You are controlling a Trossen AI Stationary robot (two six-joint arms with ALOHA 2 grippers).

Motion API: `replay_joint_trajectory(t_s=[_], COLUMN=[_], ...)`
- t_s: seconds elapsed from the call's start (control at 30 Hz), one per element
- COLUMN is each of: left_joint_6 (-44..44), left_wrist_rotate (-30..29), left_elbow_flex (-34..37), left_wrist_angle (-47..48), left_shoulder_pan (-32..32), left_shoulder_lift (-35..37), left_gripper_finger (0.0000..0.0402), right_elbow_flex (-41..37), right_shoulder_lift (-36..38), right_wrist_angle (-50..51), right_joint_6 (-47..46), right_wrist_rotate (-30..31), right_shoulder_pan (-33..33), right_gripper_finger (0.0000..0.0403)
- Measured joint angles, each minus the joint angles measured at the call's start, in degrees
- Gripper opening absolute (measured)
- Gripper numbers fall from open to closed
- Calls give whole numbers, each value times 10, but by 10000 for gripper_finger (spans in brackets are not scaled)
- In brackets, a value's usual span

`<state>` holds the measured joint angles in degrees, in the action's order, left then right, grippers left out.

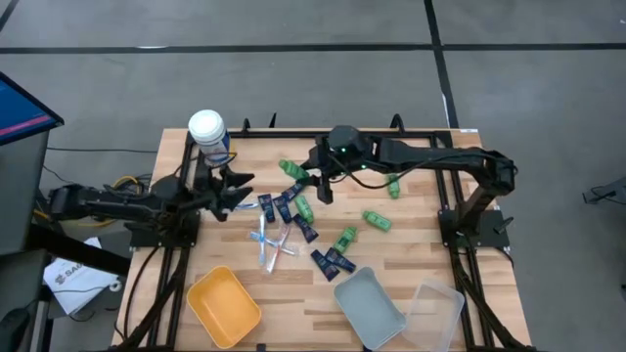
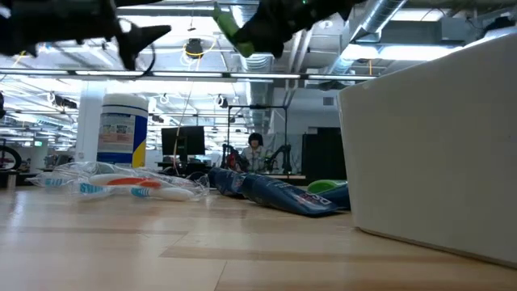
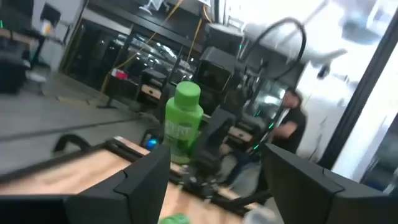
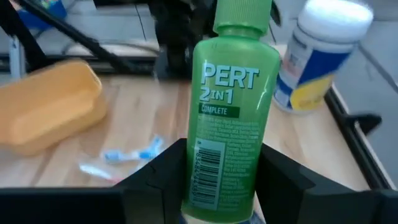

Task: Pick & Place Travel size toiletries
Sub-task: Put the green shampoo into the yellow bin

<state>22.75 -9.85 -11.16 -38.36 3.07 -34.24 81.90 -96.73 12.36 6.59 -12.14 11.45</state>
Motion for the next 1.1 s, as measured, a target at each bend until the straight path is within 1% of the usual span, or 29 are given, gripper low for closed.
replay_joint_trajectory(t_s=[0.1, 0.17, 0.3, 0.47, 0.53, 0.63, 0.8, 0.93, 1.1], left_joint_6=[-55, -74, -93, -95, -102, -115, -119, -116, -115], left_wrist_rotate=[1, 5, 9, 11, 14, 45, 90, 136, 145], left_elbow_flex=[-47, -73, -114, -149, -155, -163, -181, -194, -207], left_wrist_angle=[-1, 0, -1, -22, -49, -83, -85, -88, -91], left_shoulder_pan=[1, 3, 3, 9, 14, 21, 32, 45, 45], left_shoulder_lift=[-64, -107, -186, -248, -262, -266, -265, -280, -300], left_gripper_finger=[255, 258, 263, 267, 267, 267, 267, 265, 265], right_elbow_flex=[0, 0, 0, 0, 0, 0, 0, 0, 0], right_shoulder_lift=[3, 8, 8, 8, 8, 8, 8, 9, 9], right_wrist_angle=[-31, -34, -57, -60, -60, -62, -68, -82, -85], right_joint_6=[-11, -16, -22, -27, -28, -28, -28, -35, -36], right_wrist_rotate=[0, 0, 0, 0, 0, 0, 0, -3, -16], right_shoulder_pan=[-8, -11, -19, -31, -35, -41, -44, -44, -44], right_gripper_finger=[150, 149, 155, 158, 157, 155, 159, 159, 157])
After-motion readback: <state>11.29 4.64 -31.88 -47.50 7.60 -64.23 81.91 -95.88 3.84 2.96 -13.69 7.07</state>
